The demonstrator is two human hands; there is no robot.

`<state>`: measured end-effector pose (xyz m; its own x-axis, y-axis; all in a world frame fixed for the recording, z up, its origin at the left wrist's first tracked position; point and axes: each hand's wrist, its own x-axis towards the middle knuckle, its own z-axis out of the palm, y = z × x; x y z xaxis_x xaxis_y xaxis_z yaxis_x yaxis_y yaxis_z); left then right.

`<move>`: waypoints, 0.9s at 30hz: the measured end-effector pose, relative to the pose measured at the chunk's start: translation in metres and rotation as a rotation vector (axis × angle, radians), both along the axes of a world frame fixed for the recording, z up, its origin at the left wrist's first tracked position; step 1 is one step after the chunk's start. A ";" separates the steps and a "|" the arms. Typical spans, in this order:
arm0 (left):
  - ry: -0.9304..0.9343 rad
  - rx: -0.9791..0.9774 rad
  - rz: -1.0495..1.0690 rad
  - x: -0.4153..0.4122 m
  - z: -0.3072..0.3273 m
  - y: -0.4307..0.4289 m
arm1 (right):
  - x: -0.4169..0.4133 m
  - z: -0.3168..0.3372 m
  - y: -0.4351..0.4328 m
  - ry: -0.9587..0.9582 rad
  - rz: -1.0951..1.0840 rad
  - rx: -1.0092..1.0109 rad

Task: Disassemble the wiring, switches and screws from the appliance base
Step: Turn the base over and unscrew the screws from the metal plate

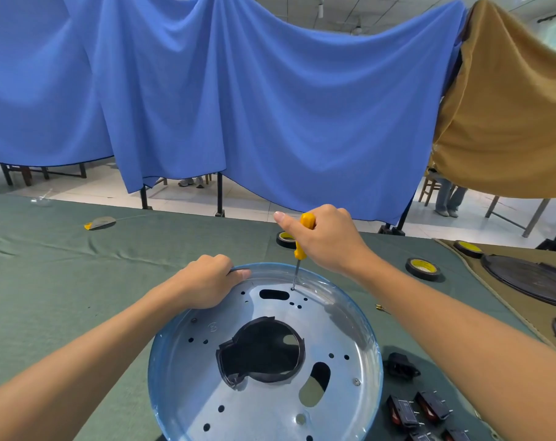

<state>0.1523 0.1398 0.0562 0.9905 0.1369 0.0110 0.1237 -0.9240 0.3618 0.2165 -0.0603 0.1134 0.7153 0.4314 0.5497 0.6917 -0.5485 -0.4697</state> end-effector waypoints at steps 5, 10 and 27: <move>-0.024 0.003 -0.015 0.001 0.003 -0.002 | 0.001 -0.016 -0.002 0.090 -0.023 -0.199; -0.002 0.020 -0.002 0.003 0.001 -0.002 | -0.002 -0.025 0.002 0.126 -0.054 -0.294; -0.076 -0.033 0.006 -0.010 0.014 0.013 | -0.006 0.047 -0.010 0.016 -0.302 0.446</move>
